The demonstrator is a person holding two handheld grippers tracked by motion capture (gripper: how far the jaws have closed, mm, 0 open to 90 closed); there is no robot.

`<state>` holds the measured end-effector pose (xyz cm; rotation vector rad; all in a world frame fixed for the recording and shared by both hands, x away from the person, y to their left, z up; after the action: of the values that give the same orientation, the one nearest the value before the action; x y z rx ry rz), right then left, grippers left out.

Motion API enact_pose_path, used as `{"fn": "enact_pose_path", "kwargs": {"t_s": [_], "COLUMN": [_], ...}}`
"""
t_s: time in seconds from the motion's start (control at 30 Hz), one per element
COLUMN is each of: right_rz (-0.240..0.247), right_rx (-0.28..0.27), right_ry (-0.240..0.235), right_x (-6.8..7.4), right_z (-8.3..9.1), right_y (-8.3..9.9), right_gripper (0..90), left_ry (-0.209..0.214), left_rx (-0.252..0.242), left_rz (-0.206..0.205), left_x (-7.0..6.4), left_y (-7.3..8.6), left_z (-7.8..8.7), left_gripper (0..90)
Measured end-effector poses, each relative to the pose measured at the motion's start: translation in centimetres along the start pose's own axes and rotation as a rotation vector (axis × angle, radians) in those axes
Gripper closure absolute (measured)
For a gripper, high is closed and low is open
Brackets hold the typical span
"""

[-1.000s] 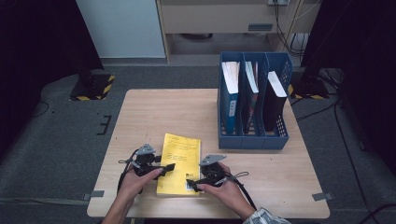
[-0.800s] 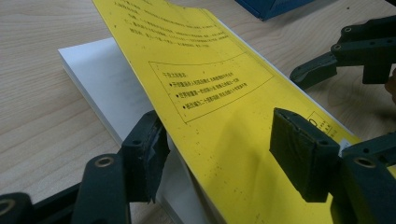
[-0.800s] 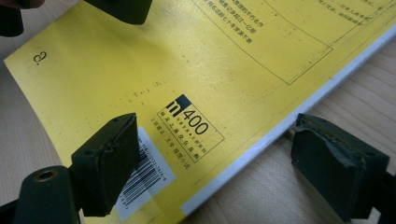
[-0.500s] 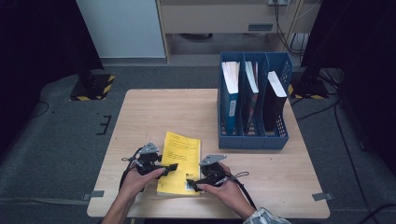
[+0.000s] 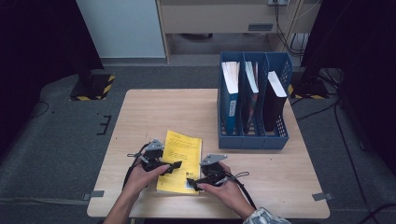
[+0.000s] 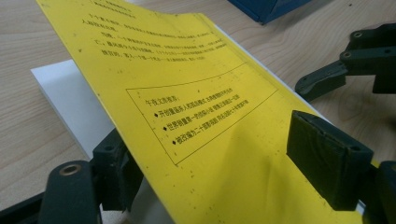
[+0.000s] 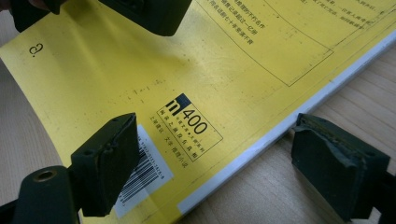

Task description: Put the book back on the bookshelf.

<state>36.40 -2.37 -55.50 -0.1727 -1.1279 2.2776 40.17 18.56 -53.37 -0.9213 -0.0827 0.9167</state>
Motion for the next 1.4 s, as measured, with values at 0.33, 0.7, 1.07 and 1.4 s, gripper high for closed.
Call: {"fn": "enact_pose_path", "kwargs": {"t_s": [0.33,0.7,1.07,1.4], "right_rz": [0.002,0.005,0.005,0.006], "right_rx": [0.005,0.017,0.010,0.011], "right_ry": [0.003,0.001,0.013,0.015], "right_x": [-0.4,-1.7,-2.3,-2.3], "right_z": [-0.1,-0.9,-1.5,-1.5], "right_y": [-0.2,-1.0,-1.5,-1.5], "right_gripper": [15.0,9.3,8.3,8.3], "left_ry": [-0.028,-0.015,-0.031,-0.067], "left_rx": [-0.004,0.023,0.032,0.006], "left_rz": [0.019,-0.005,-0.015,0.011], "left_x": [0.8,0.1,0.8,0.9], "left_y": [0.0,-0.3,-0.5,-0.5], "left_z": [0.0,-0.3,-0.4,-0.2], "left_gripper": [42.0,27.8,37.5,49.7]}}
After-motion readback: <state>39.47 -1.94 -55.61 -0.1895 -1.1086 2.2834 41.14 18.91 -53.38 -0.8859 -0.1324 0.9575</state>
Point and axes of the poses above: each handheld gripper's, and its own axes: z roughly backward along the jaws, y roughly out of its underside, x roughly to its left, the point moved 3 cm from there along -z, roughly forward along the jaws, and after that the axes turned 6 degrees about z, right-handed, at the moved point
